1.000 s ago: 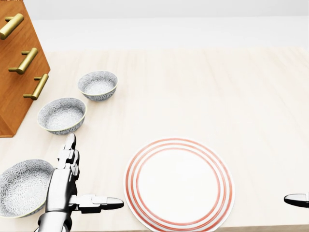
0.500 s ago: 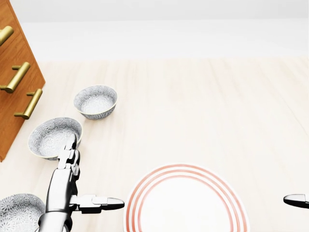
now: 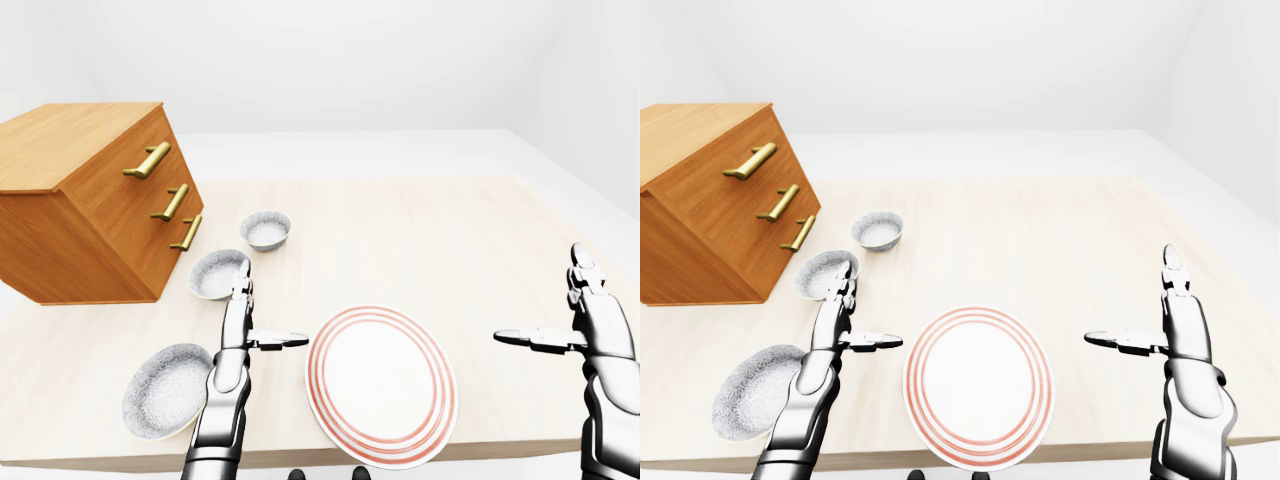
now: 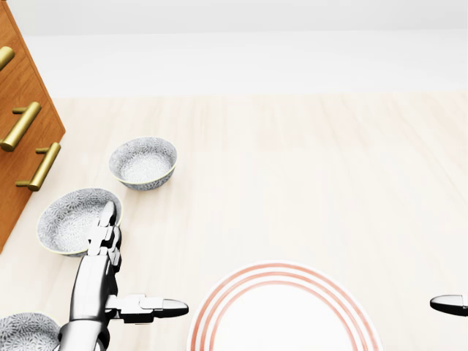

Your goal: Put the bowl in the middle on the plate.

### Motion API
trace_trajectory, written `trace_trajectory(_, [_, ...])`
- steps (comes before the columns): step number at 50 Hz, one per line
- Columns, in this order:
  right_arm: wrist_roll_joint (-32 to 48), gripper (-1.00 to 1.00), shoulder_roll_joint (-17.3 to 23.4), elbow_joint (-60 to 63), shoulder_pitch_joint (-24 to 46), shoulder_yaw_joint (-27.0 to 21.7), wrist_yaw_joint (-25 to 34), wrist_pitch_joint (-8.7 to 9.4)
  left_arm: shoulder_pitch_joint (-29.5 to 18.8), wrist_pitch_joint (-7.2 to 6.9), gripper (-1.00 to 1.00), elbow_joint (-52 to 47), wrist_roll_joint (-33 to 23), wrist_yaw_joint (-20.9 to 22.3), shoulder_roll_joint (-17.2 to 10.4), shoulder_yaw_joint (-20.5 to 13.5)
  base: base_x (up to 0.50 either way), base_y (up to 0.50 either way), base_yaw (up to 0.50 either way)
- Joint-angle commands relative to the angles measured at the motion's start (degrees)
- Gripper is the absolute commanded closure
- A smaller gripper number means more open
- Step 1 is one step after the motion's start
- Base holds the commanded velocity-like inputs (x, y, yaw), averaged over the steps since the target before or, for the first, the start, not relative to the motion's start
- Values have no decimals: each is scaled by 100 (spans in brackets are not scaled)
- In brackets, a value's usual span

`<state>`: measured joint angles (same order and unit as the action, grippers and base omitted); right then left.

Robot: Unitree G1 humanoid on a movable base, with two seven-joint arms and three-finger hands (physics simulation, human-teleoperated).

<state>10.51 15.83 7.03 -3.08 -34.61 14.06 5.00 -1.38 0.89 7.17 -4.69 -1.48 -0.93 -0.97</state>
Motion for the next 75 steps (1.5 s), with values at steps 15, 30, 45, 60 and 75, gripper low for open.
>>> trace_trajectory(15, [32, -100, 6, -96, 20, 9, -139, 0, -11, 93, -100, -169, -607, -232, -53, 52, 3, 0, 0])
trace_trajectory(30, [-8, -100, -6, -52, 8, 14, -103, 0, -829, -589, -100, -721, -2197, -29, -338, 81, 0, 0, 0])
trace_trajectory(45, [30, -100, -23, -20, -18, 9, -72, 0, -1479, -589, -100, -960, -4082, 390, -555, 50, 0, 0, 0])
trace_trajectory(60, [48, -100, -34, -41, -28, 19, -79, 0, -1855, -589, -100, -679, -4881, 741, -907, -161, 0, 0, 0])
trace_trajectory(75, [-132, -100, -10, 46, 8, -38, -21, 0, -1869, -589, -100, -527, -5582, 969, -989, -170, 0, 0, 0])
